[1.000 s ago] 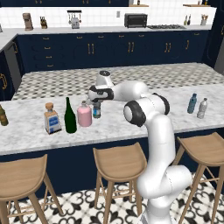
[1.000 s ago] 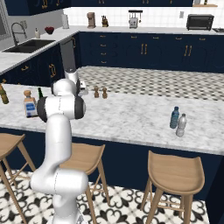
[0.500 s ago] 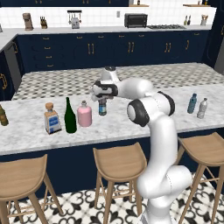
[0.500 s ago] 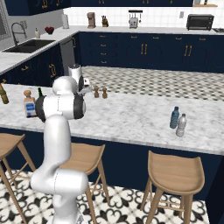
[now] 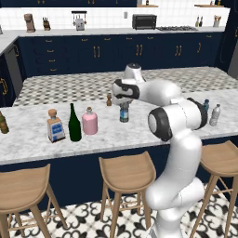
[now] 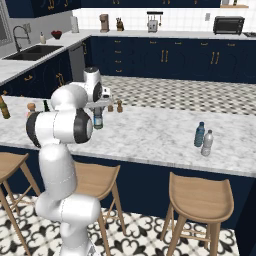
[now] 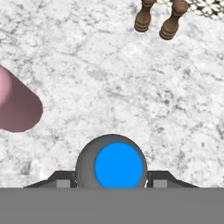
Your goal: Move the plastic bottles in the middle to the plastics group, and the glass bottles in the middle to the glass group.
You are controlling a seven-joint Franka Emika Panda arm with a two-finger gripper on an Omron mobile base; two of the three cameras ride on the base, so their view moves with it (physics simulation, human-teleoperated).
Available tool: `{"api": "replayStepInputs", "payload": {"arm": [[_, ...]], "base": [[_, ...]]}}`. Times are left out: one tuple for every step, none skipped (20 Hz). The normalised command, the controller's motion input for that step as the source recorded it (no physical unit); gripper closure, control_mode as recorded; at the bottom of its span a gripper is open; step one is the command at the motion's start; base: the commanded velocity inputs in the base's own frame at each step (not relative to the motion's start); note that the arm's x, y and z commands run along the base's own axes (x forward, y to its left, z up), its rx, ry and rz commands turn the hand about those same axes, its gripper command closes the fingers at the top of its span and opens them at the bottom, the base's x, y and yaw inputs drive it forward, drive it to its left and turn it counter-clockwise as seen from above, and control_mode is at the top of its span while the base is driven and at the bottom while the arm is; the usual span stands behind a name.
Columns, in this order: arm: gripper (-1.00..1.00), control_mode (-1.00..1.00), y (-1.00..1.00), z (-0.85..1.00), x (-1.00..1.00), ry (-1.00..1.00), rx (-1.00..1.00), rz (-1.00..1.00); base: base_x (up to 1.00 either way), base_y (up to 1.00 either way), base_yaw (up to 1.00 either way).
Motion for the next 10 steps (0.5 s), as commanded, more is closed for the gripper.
{"api": "replayStepInputs", "payload": {"arm": [[1.00,-1.00,-0.83,0.04,-0.99,0.00,0.00,-0.13],[1.00,-1.00,-0.84,0.00,-0.98,0.00,0.00,-0.15],[1.00,-1.00,-0.86,0.00,-0.95,0.00,0.00,-0.16],[1.00,-1.00,-0.92,0.00,-0.85,0.00,0.00,-0.19],[1.00,-1.00,-0.97,0.00,-0.74,0.00,0.00,-0.22],[1.00,-1.00,-1.00,0.00,-0.54,0.00,0.00,-0.25],[1.00,-1.00,-1.00,0.00,-0.43,0.00,0.00,-0.28],[1.00,-1.00,-1.00,0.02,-0.31,0.00,0.00,-0.30],[1.00,-1.00,-1.00,0.05,-0.24,0.00,0.00,-0.31],[1.00,-1.00,-1.00,0.09,-0.13,0.00,0.00,-0.33]], "base": [[0.00,0.00,0.00],[0.00,0.00,0.00],[0.00,0.00,0.00],[0.00,0.00,0.00],[0.00,0.00,0.00],[0.00,0.00,0.00],[0.00,0.00,0.00],[0.00,0.00,0.00],[0.00,0.00,0.00],[0.00,0.00,0.00]]}}
